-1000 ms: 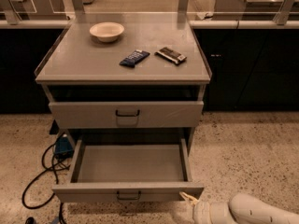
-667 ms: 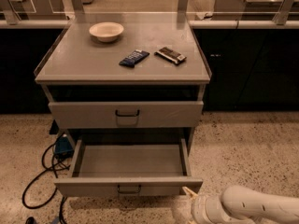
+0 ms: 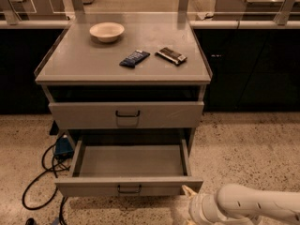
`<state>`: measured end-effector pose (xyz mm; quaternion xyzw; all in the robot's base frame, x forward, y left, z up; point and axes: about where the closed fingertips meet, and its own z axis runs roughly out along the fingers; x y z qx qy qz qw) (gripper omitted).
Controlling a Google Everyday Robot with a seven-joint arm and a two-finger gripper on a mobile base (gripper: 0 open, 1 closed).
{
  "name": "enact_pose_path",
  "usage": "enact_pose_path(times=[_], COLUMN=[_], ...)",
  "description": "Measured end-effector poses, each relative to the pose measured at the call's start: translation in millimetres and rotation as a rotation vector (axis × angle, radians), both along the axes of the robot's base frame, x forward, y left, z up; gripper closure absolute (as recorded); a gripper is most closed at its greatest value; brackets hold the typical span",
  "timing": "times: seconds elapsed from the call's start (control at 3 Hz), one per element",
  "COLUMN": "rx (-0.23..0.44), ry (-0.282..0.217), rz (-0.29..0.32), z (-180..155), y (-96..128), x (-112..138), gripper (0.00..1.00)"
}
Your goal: Close middle drawer
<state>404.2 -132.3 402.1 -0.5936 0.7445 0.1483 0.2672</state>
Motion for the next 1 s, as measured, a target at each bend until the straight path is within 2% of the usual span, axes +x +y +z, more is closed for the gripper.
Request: enact_pose_path(times=[0.33, 1.0], rx=[-0.041, -0.194], ry=[-0.005, 0.010], rz=[-0.042, -0.198], z=[-0.9, 6.1], y=[-10.0, -36.4], x=[23.8, 92.6], gripper=[0.00, 0.00])
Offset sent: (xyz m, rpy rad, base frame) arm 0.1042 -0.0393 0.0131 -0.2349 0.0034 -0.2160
